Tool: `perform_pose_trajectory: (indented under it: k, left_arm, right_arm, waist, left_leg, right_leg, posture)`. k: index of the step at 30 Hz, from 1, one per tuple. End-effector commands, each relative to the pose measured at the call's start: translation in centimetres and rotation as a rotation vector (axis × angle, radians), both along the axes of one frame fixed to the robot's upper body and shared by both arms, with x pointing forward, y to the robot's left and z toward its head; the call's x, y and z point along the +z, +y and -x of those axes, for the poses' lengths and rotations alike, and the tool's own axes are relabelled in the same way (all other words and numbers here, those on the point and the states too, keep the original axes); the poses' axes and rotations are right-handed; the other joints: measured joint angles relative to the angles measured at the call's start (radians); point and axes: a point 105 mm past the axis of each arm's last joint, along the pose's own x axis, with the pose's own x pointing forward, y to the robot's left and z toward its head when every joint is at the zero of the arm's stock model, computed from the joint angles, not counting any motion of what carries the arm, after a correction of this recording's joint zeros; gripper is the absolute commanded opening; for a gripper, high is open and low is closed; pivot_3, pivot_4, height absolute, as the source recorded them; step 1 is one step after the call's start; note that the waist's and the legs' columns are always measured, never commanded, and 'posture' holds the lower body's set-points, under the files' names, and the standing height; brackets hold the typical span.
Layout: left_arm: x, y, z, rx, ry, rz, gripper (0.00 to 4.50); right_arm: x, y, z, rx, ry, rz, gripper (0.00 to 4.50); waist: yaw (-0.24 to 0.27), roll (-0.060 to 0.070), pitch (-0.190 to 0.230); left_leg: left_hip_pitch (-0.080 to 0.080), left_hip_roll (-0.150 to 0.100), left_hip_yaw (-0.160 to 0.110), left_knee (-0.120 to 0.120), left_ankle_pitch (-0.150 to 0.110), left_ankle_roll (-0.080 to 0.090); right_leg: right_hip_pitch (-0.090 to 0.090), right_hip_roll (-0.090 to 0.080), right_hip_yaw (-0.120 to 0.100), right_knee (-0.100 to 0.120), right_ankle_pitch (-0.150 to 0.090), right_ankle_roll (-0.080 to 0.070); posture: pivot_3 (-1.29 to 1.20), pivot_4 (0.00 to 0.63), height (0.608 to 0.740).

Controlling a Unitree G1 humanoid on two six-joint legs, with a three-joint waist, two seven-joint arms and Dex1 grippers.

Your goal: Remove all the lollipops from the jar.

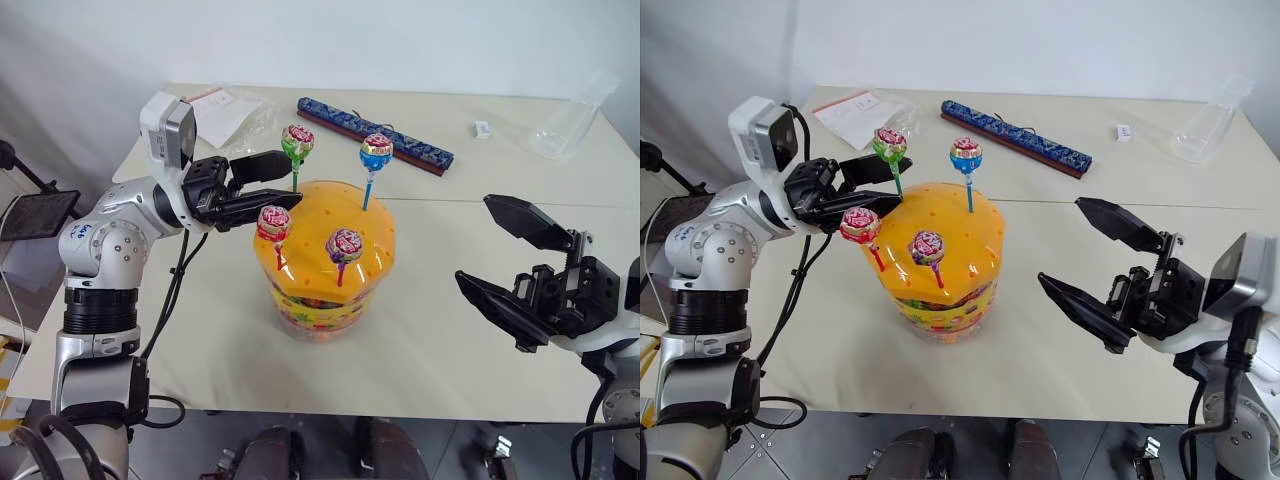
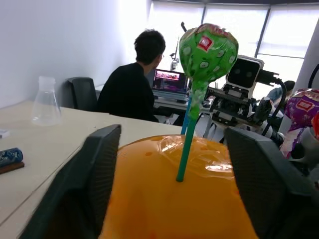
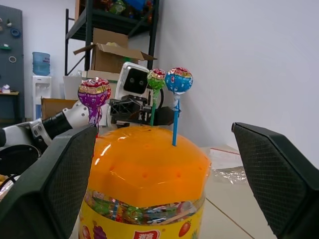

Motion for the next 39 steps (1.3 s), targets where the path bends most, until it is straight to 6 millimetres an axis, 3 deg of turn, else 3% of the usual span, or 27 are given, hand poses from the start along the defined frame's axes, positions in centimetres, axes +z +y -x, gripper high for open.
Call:
perform_pose_trajectory:
  k: [1,8,12,14,17,18,21,24,26,30,35,39]
  left_arm:
    - [1.2,-0.2,0.3,-0.018,-0.053,0.012,2.2]
    - [3.0,-0.3,0.9,-0.068,-0.069,0.103,0.03]
    - [3.9,0.2,1.0,-0.07,-0.064,0.155,0.03]
    - [4.9,1.5,0.5,-0.042,-0.015,0.251,0.03]
    - [6.1,5.5,-1.8,0.159,0.056,0.41,0.03]
    - [5.2,7.0,-2.6,0.263,0.083,0.384,0.03]
    - [-0.6,11.6,-4.2,0.609,0.216,0.104,0.03]
    - [-4.1,13.7,-3.6,0.738,0.325,-0.068,0.03]
    - [-7.3,15.7,-2.1,0.838,0.446,-0.212,0.03]
    - [-10.6,17.2,0.5,0.938,0.556,-0.382,0.03]
    - [-12.9,17.0,2.6,0.967,0.609,-0.511,0.03]
    - [-14.6,17.1,4.1,0.938,0.637,-0.599,1.0]
  right_arm:
    - [0.7,0.0,0.6,-0.018,-0.055,-0.011,4.5]
    - [0.9,-0.1,0.3,-0.026,-0.063,-0.022,4.5]
    - [0.8,-0.1,0.4,-0.015,-0.056,-0.021,4.5]
    - [0.9,0.0,0.3,-0.002,-0.054,-0.02,4.5]
    - [1.1,0.5,0.1,0.048,-0.075,0.003,4.5]
    - [0.9,0.9,0.3,0.084,-0.087,0.041,4.5]
    - [0.1,1.5,0.7,0.188,-0.107,0.164,4.5]
    - [-0.6,1.4,0.9,0.232,-0.119,0.23,4.5]
    - [-1.0,1.5,1.0,0.269,-0.12,0.259,4.5]
    - [-1.4,1.6,1.0,0.311,-0.116,0.284,4.5]
    - [-2.4,1.2,0.7,0.331,-0.1,0.351,4.5]
    - [-2.9,0.4,0.2,0.307,-0.083,0.375,4.5]
  waist:
    - [0.0,0.0,0.0]
    - [0.002,0.0,0.0]
    - [0.001,0.0,0.0]
    - [0.001,0.0,0.0]
    - [-0.005,0.0,0.0]
    - [-0.007,0.0,0.0]
    - [-0.026,0.0,0.0]
    - [-0.025,-0.001,0.0]
    - [-0.018,-0.004,0.002]
    - [-0.016,-0.006,0.001]
    - [-0.009,-0.006,0.001]
    - [-0.014,-0.005,0.001]
  left_leg:
    - [0.0,0.0,0.0,0.0,0.0,0.0]
    - [-0.001,-0.001,-0.001,0.001,0.0,0.001]
    - [0.0,-0.001,-0.001,0.001,0.0,0.001]
    - [0.0,-0.001,-0.001,0.001,0.0,0.001]
    - [0.0,0.0,-0.001,0.001,0.0,0.001]
    - [0.0,0.0,-0.001,0.001,0.001,0.001]
    - [0.002,0.0,0.0,-0.001,0.0,0.001]
    - [0.001,0.001,-0.001,-0.003,0.0,0.0]
    - [-0.001,0.001,-0.003,-0.001,-0.001,0.0]
    - [-0.002,-0.001,-0.008,-0.001,-0.003,0.0]
    - [-0.002,-0.002,-0.012,-0.001,-0.006,-0.006]
    - [-0.002,-0.001,-0.011,-0.002,-0.006,-0.006]
  right_leg:
    - [0.0,0.0,0.0,0.0,0.0,0.0]
    - [0.0,-0.001,0.0,0.0,0.0,0.001]
    - [0.0,-0.001,0.0,0.0,0.0,0.001]
    - [0.0,-0.001,0.0,0.0,0.0,0.001]
    - [0.0,-0.001,0.0,0.001,0.0,0.001]
    - [0.0,-0.001,0.0,0.001,0.0,0.001]
    - [0.0,0.0,0.0,0.002,0.0,0.001]
    - [-0.001,0.0,-0.002,0.002,0.0,0.001]
    - [-0.001,-0.001,-0.003,0.002,0.0,0.001]
    - [0.001,-0.007,0.002,0.0,0.001,0.001]
    - [0.001,-0.014,0.0,0.0,0.0,0.0]
    - [0.001,-0.013,-0.001,0.0,0.0,0.0]
  posture:
    - [0.0,0.15,0.74]
    - [0.0,0.15,0.74]
    - [0.0,0.15,0.74]
    - [0.0,0.15,0.74]
    - [0.0,0.15,0.74]
    - [0.0,0.15,0.74]
    - [0.0,0.15,0.74]
    - [0.0,0.15,0.74]
    - [0.0,0.15,0.74]
    - [0.0,0.15,0.74]
    - [0.0,0.15,0.74]
    - [0.0,0.15,0.74]
